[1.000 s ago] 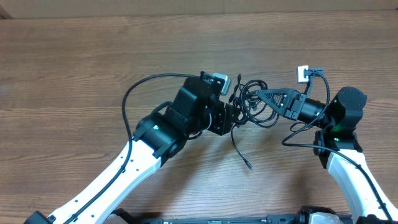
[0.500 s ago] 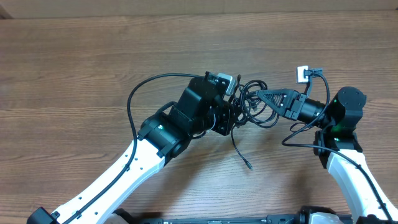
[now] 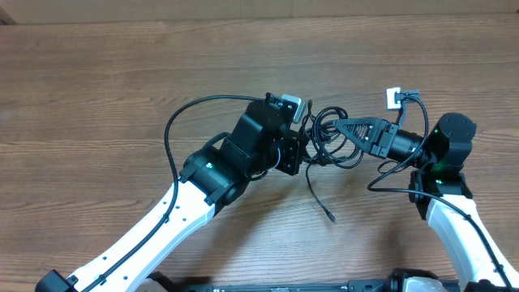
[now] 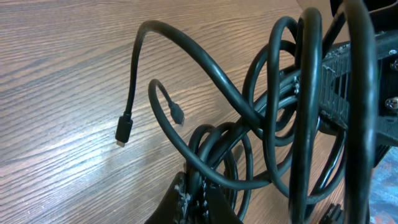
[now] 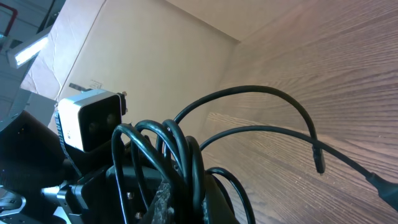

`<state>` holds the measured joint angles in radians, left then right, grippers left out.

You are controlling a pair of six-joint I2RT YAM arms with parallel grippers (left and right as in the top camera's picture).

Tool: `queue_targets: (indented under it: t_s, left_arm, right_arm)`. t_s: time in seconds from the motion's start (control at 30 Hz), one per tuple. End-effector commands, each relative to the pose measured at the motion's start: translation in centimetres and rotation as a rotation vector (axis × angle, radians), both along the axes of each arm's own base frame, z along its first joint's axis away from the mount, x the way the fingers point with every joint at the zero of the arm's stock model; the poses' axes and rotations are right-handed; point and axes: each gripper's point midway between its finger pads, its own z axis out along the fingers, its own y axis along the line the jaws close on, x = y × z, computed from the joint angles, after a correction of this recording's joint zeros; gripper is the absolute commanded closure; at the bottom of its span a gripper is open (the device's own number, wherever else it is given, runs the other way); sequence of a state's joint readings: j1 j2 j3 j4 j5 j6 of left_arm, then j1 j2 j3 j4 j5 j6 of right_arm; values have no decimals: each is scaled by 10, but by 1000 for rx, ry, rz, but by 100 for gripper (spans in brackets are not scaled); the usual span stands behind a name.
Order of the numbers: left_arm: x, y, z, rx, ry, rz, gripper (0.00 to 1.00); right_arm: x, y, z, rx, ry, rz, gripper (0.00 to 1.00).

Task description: Untangle cables

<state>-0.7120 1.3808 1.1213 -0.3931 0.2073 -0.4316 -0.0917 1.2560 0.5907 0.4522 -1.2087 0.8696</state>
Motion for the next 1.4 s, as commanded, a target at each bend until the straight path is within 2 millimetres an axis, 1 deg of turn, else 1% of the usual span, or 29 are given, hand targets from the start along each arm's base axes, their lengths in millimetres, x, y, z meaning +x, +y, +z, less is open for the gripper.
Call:
queue_targets:
  t_s: [0.0,0.3,0.33,0.4,0.43,0.47,0.5,0.53,0.57,0.6,0.77,0.87,1.07,1.13,1.2,1.37]
  left_arm:
    - [1,-4,8,-11,-17,-9,96]
    - [0,-6,9,-20,-15,-18,96]
    - [0,-8,11,-29,-18,-27,96]
    - [-1,-11,15,-49,-24,-43,96]
    - [-2,-13,17,-62,-27,-53,96]
    - [-2,-15,19,-70,-32,-57,96]
    - [-1,-15,21,-75,-36,-59,96]
    - [-1,-16,21,-77,-39,-58,96]
    - [0,-15,22,-77,-44,-54,96]
    - [1,-15,22,-75,-47,-49,96]
    - [7,-8,25,-70,-62,-18,96]
    - [13,2,27,-65,-61,38,96]
    - [20,20,39,-79,-75,105,96]
    - [21,31,43,-67,-82,145,96]
    - [22,44,43,-44,-80,204,96]
    - [23,84,44,1,-61,424,96]
  right_arm:
    - [-1,0,1,-2,-12,7,96]
    - [-1,0,1,-7,-22,8,96]
    - [-1,0,0,-14,-34,9,92]
    - [-2,0,-3,-25,-40,10,78]
    - [-2,0,-4,-31,-44,11,65]
    - [-2,0,-6,-36,-44,8,48]
    - [-2,0,-7,-40,-47,9,36]
    - [-2,0,-8,-43,-50,9,19]
    - [-2,0,-8,-44,-51,9,6]
    - [-2,0,-8,-43,-50,9,0]
    - [-1,-1,-8,-45,-50,2,0]
    - [1,-2,-10,-48,-35,-14,0]
    - [11,-10,-33,-69,100,-113,0]
    - [14,-14,-42,-78,151,-149,0]
    - [14,-15,-46,-81,176,-161,0]
    - [12,-14,-46,-62,210,-156,0]
